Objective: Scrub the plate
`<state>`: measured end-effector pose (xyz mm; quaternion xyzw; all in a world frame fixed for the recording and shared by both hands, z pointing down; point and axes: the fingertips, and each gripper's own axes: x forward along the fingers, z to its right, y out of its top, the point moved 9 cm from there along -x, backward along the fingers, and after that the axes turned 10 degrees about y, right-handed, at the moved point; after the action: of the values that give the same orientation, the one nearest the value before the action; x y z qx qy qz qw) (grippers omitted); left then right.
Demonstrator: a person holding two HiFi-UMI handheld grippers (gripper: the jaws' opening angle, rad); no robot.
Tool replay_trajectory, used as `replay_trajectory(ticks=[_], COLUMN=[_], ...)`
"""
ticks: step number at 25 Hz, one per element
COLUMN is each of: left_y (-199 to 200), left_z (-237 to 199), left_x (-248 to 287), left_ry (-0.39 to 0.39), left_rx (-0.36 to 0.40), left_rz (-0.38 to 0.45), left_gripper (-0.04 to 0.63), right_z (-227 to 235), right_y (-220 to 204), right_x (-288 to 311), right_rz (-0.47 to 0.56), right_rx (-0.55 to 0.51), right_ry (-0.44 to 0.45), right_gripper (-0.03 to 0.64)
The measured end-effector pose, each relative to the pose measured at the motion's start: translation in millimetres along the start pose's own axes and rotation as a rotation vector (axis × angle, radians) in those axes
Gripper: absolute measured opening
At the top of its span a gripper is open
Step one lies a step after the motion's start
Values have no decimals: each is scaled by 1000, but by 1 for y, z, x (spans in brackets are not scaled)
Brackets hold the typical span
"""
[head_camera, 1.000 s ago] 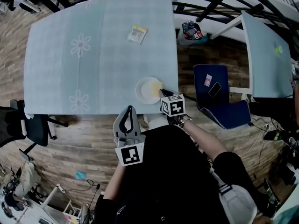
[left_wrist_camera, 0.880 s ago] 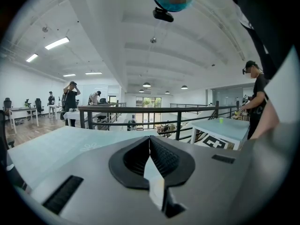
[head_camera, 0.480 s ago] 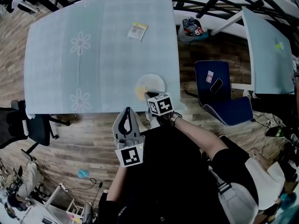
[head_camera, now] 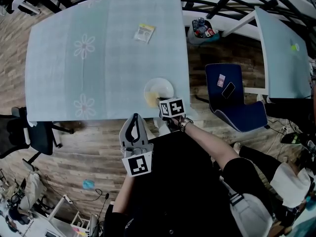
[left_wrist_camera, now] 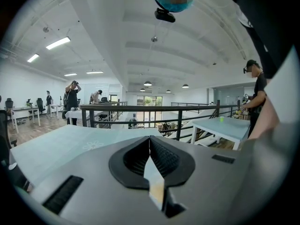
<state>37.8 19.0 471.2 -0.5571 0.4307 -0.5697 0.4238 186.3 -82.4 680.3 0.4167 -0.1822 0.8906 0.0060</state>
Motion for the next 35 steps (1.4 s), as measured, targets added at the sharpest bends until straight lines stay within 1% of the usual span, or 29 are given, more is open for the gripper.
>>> replay_trajectory(ticks=[6,12,23,29,33,35], left_y=[-1,-2,-1,-1,0,-1], left_z=[3,5,9,9,10,10], left_x=[2,2,7,12,17,19], left_ry=[-13,-21,-43,-59,-84,-97], left_rx=[4,6,10,4,4,3], left_rz=[-5,-3,-8,-4,-1,-3], left_gripper=[14,14,14,14,14,14], right_z=[6,18,38,40,40,43], right_y=[-1,-2,2,4,4,4], right_x=[-4,-13,-31,-36,-40,-42], right_rz=[6,8,49,56,53,59], right_rx=[-5,-20,20,-12,-55,-55], right_ry=[-8,-43,-84,-112,-152,-164], right_gripper=[31,31,31,31,31,31])
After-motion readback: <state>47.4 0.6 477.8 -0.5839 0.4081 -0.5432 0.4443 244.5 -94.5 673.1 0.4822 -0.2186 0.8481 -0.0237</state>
